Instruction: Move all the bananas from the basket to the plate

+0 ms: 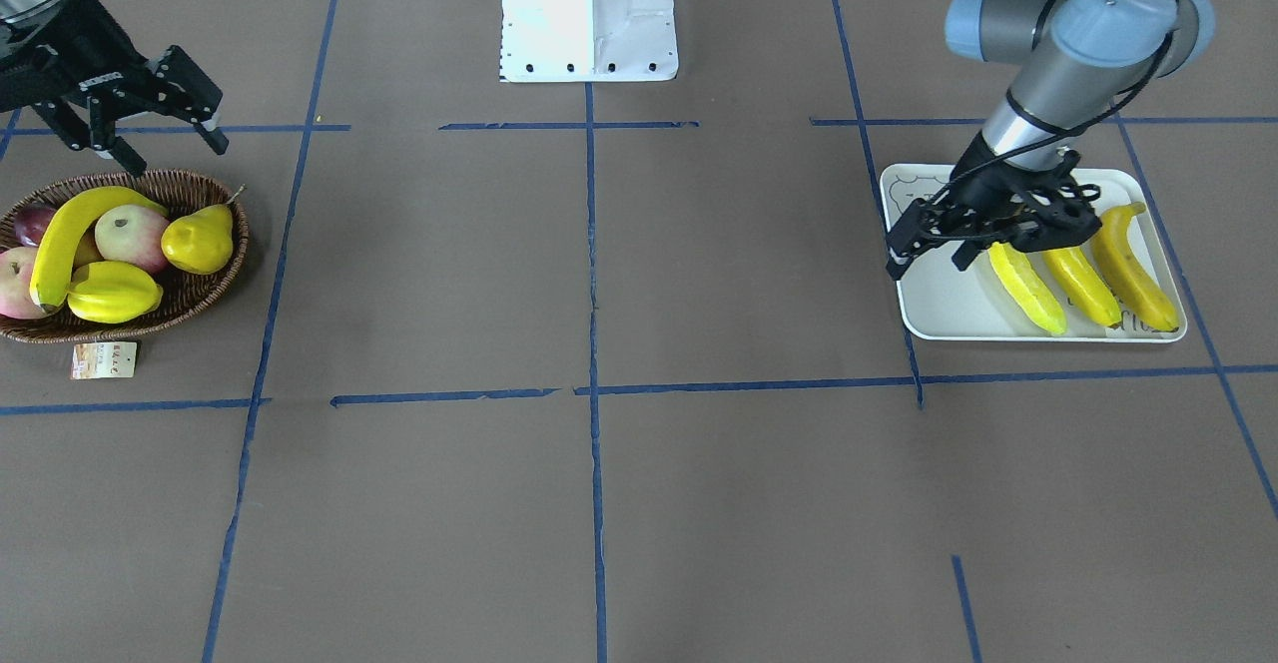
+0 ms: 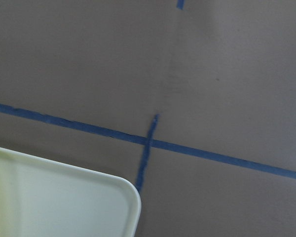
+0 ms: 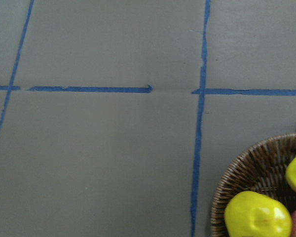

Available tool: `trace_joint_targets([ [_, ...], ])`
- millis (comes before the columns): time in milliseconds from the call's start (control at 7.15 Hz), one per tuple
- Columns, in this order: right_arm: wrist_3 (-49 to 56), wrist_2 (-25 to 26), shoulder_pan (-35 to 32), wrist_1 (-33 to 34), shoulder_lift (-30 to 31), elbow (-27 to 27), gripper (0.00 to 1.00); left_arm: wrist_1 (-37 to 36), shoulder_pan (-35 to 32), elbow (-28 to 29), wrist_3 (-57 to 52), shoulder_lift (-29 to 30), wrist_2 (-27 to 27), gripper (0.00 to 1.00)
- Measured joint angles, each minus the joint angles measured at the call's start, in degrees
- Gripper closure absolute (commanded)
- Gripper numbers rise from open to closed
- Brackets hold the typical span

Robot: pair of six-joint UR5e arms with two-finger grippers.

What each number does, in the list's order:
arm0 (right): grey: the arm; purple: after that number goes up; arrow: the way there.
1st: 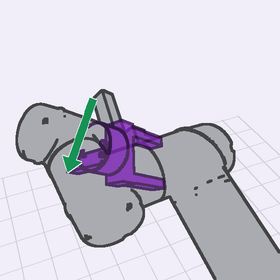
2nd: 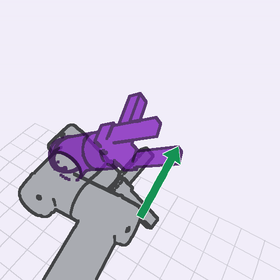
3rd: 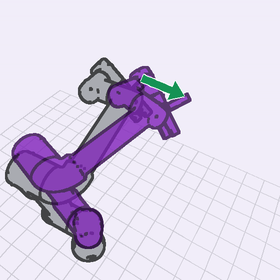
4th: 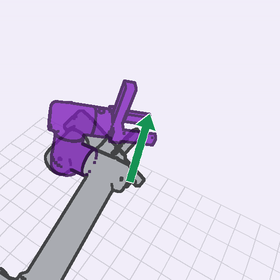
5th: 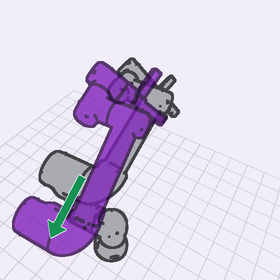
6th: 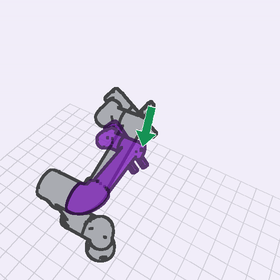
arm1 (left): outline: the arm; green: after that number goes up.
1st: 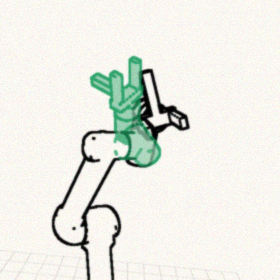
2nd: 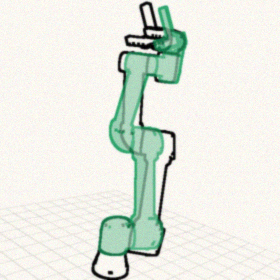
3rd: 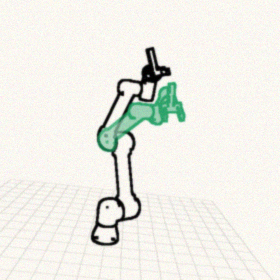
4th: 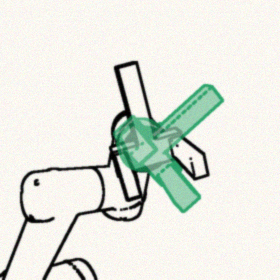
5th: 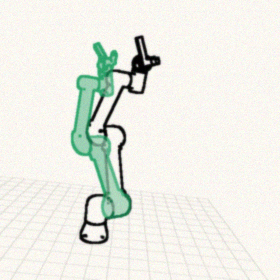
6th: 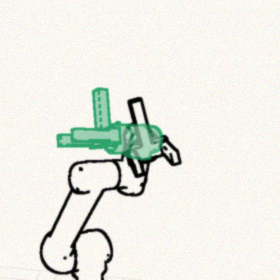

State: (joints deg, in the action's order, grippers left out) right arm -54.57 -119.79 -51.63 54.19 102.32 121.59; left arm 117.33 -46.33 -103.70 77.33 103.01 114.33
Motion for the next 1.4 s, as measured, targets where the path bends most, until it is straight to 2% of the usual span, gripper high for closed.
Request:
trace_joint_targets([
  [280, 1.17, -2.93, -2.13, -14.1, 4.86, -8.37, 0.0, -0.28, 2.87, 0.89, 4.31, 2.74, -0.82, 0.0],
  [420, 1.54, -3.29, -2.61, -17.13, 6.85, -10.11, 0.0, -0.32, 3.26, 1.01, 4.81, 3.02, -1.07, 0.0],
  [840, 6.57, -3.54, -4.71, -18.89, 10.23, -15.44, 0.0, -0.34, 3.67, 1.18, 5.4, 3.49, -1.27, 0.0],
  [1399, 7.04, -3.51, -4.96, -18.32, 6.71, -20.24, 0.01, -0.34, 4.63, 1.59, 5.64, 4.04, -2.78, 0.0],
])
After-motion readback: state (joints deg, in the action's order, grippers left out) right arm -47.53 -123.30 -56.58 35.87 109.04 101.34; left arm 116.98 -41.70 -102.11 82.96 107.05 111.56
